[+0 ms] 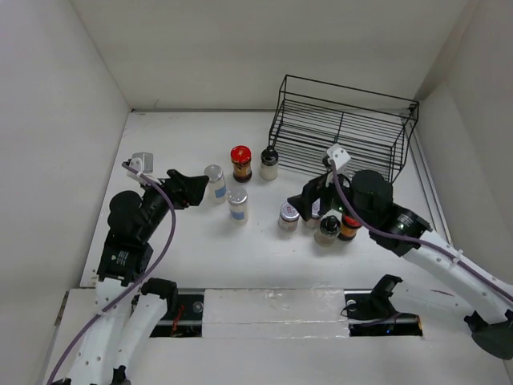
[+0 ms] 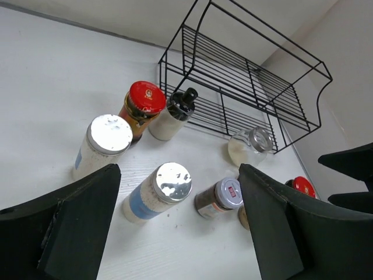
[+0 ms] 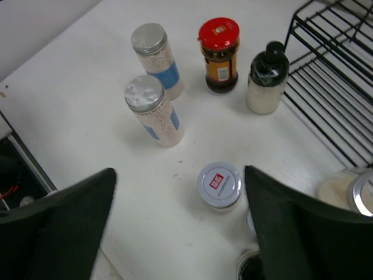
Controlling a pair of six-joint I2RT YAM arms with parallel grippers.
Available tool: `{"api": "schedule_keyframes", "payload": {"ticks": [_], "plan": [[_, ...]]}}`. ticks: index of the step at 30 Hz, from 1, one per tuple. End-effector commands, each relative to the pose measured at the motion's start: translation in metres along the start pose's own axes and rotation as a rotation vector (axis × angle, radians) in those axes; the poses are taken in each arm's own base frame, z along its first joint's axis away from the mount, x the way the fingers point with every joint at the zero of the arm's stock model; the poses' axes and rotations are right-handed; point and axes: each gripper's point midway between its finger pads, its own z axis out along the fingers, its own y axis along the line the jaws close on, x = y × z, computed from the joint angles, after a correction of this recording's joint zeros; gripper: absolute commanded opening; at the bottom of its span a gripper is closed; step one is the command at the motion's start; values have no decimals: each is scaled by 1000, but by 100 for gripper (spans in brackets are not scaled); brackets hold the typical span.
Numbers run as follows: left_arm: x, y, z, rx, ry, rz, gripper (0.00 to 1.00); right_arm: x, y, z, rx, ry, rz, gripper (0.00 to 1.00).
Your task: Organize the condiment bottles
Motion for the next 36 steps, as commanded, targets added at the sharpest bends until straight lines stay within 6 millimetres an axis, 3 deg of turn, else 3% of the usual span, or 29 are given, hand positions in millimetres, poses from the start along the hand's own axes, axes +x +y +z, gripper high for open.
{"api": "schedule_keyframes", "payload": {"ticks": [1, 2, 3, 4, 5, 8, 12, 13, 14, 15, 17, 18, 20, 21, 24, 29, 32, 33, 36], "plan": [[-17, -8, -3, 12, -30, 47, 78, -26, 20, 14, -62, -69, -27, 82], [-15, -6, -3, 7, -22, 45, 78, -27, 29, 17, -85, -68, -32, 66], [-20, -9, -4, 13, -32, 60, 78, -29, 32, 21, -88, -64, -50, 42], [-25, -13, -8, 23, -51, 64, 76, -33, 37, 29, -91, -48, -63, 3], [-23, -12, -8, 18, -42, 71, 67, -34, 38, 34, -77, -42, -80, 0], [-33, -14, -16, 6, -75, 95, 54, -29, 59, 53, -99, -20, -116, 0], [-22, 11, -14, -85, -84, 87, 30, -18, 80, 68, -86, 0, -151, 0], [-20, 14, -13, -97, -81, 74, 23, -16, 88, 66, -107, 2, -156, 1], [-19, 14, -13, -97, -81, 74, 18, -8, 88, 72, -106, 10, -158, 10], [-21, 17, -15, -120, -84, 73, 12, -2, 90, 77, -117, 18, -159, 44], [-23, 25, -16, -165, -95, 71, 7, 4, 95, 83, -125, 20, -162, 80], [-23, 25, -16, -164, -95, 62, 11, 15, 94, 90, -121, 48, -168, 98], [-26, 26, -15, -165, -113, 63, 22, 25, 90, 98, -91, 74, -166, 100], [-26, 27, -15, -165, -113, 62, 34, 30, 89, 108, -80, 86, -169, 100], [-26, 27, -12, -153, -103, 61, 44, 37, 84, 124, -36, 109, -197, 100], [-25, 30, -10, -167, -99, 59, 48, 39, 71, 166, 29, 127, -192, 100], [-28, 29, -13, -172, -109, 71, 50, 42, 61, 182, 37, 139, -173, 100], [-29, 31, -14, -182, -115, 71, 50, 39, 69, 185, 2, 131, -168, 100], [-28, 29, -13, -171, -109, 71, 51, 48, 65, 198, 6, 148, -167, 100]]}}
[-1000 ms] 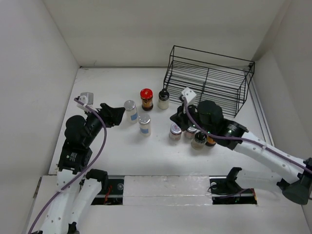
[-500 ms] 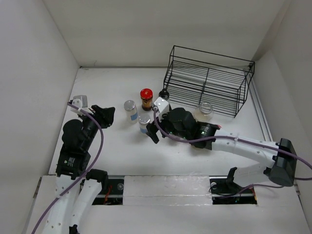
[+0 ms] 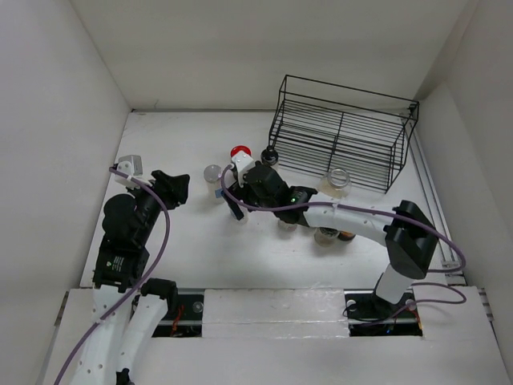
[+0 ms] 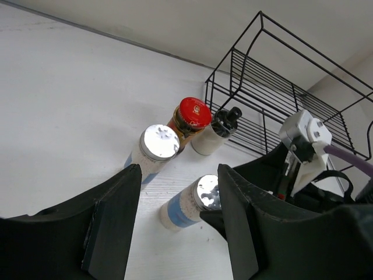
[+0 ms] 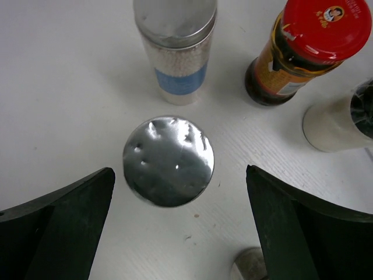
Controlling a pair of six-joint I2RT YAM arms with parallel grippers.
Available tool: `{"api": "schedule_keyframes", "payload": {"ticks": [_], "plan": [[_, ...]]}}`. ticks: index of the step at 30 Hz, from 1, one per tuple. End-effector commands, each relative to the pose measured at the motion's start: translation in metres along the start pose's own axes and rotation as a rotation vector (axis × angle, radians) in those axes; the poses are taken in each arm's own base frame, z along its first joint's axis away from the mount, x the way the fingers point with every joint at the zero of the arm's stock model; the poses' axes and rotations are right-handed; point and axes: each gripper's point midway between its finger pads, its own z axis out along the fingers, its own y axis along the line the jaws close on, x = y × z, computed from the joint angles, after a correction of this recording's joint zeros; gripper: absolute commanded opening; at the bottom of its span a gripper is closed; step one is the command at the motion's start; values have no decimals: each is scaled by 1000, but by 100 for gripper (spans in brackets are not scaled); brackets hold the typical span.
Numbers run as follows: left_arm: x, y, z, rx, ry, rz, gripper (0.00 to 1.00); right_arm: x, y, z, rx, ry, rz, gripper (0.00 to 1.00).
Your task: Organize the condiment bottles
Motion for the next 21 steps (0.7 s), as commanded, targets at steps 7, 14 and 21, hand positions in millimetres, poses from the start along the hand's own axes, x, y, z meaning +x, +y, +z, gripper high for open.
{"api": "schedule_keyframes", "payload": {"ticks": [7, 14, 21], "plan": [[-13, -9, -3, 42, -45, 22, 51, -40, 6, 24, -30, -113, 26, 92], [-13, -9, -3, 41, -46, 22, 51, -53, 3, 9, -27, -168, 58, 39], [-10, -9, -1, 46, -33, 22, 51, -168, -31, -98, -18, -477, 98, 39]]}}
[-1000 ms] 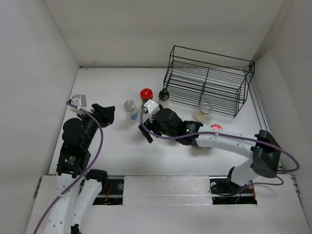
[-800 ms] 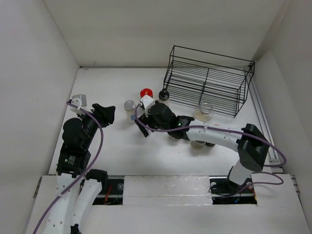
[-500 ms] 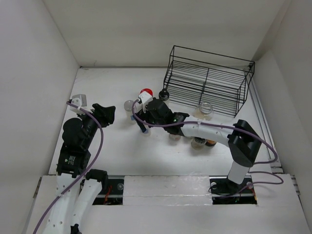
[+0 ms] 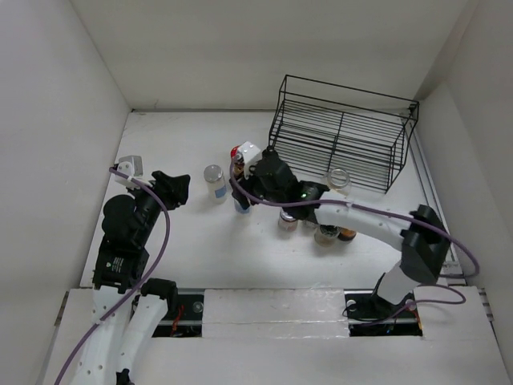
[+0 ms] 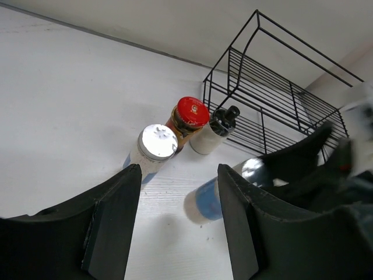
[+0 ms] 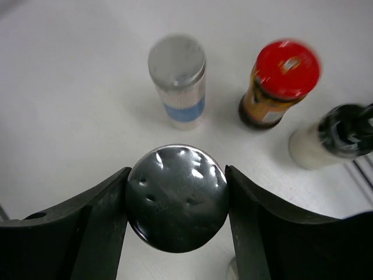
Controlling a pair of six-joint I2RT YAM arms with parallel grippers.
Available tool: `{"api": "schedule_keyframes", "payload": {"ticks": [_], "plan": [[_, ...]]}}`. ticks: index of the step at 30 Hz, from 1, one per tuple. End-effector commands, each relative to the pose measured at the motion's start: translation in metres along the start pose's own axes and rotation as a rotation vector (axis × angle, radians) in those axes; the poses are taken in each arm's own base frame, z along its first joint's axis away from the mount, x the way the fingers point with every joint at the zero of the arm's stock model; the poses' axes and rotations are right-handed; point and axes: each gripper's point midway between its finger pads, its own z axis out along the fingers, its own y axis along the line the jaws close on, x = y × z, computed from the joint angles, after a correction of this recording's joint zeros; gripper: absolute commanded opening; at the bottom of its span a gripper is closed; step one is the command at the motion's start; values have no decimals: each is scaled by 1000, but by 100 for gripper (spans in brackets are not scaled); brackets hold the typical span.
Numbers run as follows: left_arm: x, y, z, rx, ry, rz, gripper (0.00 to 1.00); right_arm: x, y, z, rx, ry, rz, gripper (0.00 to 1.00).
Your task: Organize the condiment bottles
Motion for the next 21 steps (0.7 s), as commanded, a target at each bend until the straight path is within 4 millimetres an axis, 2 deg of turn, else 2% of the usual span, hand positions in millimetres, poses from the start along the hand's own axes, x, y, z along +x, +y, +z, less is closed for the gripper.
{"api": "schedule_keyframes", "payload": {"ticks": [1, 2, 3, 4, 5, 6, 7, 8, 9, 10, 11, 12, 13, 15, 16, 17, 20, 21], "plan": [[-11, -6, 1, 26, -36, 14, 51, -164, -36, -91, -3, -459, 72, 39], [-11, -6, 1, 25, -36, 14, 51, -179, -49, -103, 1, -497, 75, 39], [-11, -6, 1, 25, -36, 14, 51, -207, -61, -119, 6, -563, 68, 39], [-10, -7, 0, 34, -32, 14, 51, -217, -74, -124, 10, -572, 64, 39], [-12, -8, -2, 38, -41, 15, 51, -224, -103, -128, 63, -572, 72, 39], [-12, -8, -2, 38, -41, 15, 51, -249, -116, -138, 90, -620, 74, 39], [-12, -8, -2, 38, -41, 15, 51, -259, -129, -142, 117, -637, 77, 38], [-12, -7, -1, 30, -45, 15, 51, -269, -152, -147, 164, -650, 82, 38], [-12, -7, -1, 30, -45, 15, 51, -287, -164, -149, 186, -668, 83, 38], [-12, -7, -1, 30, -45, 15, 51, -295, -175, -150, 208, -677, 84, 38], [-12, -9, -2, 40, -39, 15, 51, -302, -188, -150, 241, -683, 91, 38], [-13, -10, -4, 45, -47, 16, 51, -301, -210, -149, 290, -655, 104, 38], [-13, -10, -4, 45, -47, 16, 51, -319, -225, -149, 323, -686, 97, 37], [-12, -7, -2, 31, -44, 15, 51, -328, -255, -150, 363, -698, 94, 37], [-12, -7, -2, 31, -44, 15, 51, -325, -266, -145, 373, -675, 98, 37], [-12, -9, -2, 40, -39, 15, 51, -336, -276, -142, 384, -704, 104, 37], [-12, -9, -2, 41, -39, 15, 51, -337, -303, -140, 410, -718, 107, 37], [-12, -9, -2, 41, -39, 15, 51, -331, -309, -131, 404, -710, 120, 36]]}}
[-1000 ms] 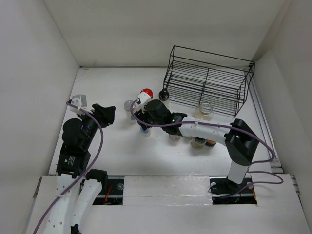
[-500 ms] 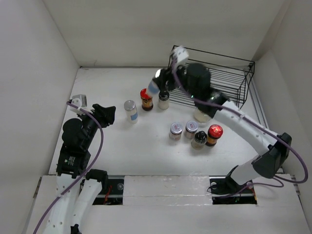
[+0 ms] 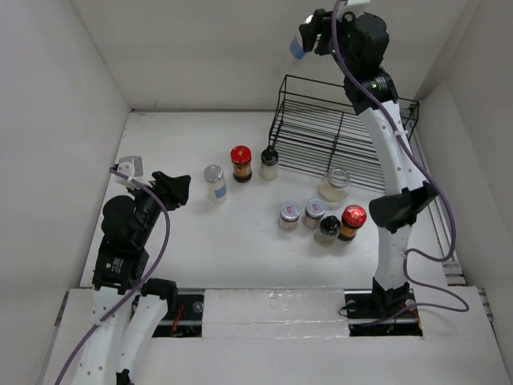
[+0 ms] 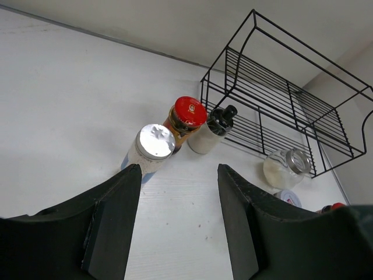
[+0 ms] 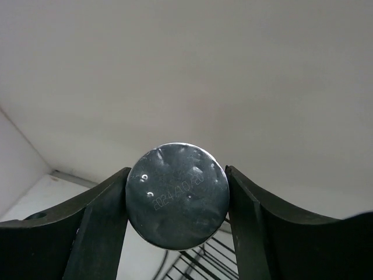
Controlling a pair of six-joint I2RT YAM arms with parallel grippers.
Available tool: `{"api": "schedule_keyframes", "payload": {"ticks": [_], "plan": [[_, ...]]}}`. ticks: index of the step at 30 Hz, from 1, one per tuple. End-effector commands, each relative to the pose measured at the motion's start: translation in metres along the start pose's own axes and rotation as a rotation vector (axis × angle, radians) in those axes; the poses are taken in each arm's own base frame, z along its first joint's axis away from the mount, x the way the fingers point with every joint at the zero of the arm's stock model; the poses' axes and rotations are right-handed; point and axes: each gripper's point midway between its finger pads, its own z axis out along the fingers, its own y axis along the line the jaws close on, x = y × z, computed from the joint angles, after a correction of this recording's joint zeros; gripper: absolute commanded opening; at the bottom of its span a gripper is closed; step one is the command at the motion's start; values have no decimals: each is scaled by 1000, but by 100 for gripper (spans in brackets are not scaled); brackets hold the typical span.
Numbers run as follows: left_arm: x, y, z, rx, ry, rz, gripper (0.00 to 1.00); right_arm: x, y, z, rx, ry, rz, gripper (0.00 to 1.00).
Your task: Organize the condiment bottles
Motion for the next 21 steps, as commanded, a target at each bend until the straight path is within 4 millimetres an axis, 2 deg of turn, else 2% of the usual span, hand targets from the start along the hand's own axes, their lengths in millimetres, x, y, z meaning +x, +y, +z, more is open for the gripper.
{"api": "schedule_keyframes", "payload": {"ticks": [1, 2, 5, 6, 7, 8, 11, 12, 14, 15, 18, 20, 21], "plan": [[-11, -6, 0, 29, -39, 15, 51, -11, -15, 1, -7, -29, 12, 35], [-11, -6, 0, 29, -39, 15, 51, -2, -24, 6, 8, -23, 24, 35], [-10, -5, 2, 25, -31, 23, 51, 5, -27, 8, -4, -14, 31, 35], [-10, -5, 2, 25, -31, 23, 51, 13, -33, 11, 7, -1, 30, 35], [-10, -5, 2, 25, -31, 23, 51, 22, -34, 15, 8, 12, 31, 35], [-10, -5, 2, 25, -31, 23, 51, 22, -32, 15, -4, 14, 31, 35], [-10, -5, 2, 25, -31, 23, 51, 46, -35, 21, 0, 52, 34, 35], [-10, -5, 2, 25, -31, 23, 51, 46, -35, 21, 0, 52, 34, 35], [-10, -5, 2, 25, -31, 23, 51, 64, -35, 28, -6, 80, 37, 35], [-10, -5, 2, 25, -31, 23, 51, 64, -35, 28, -6, 80, 37, 35], [-11, -3, 2, 15, -36, 23, 51, 91, -31, 34, -11, 130, 42, 35], [-11, -3, 2, 15, -36, 23, 51, 112, -22, 36, -26, 171, 38, 35], [-11, -3, 2, 15, -36, 23, 51, 123, -25, 38, -12, 191, 38, 35]]}}
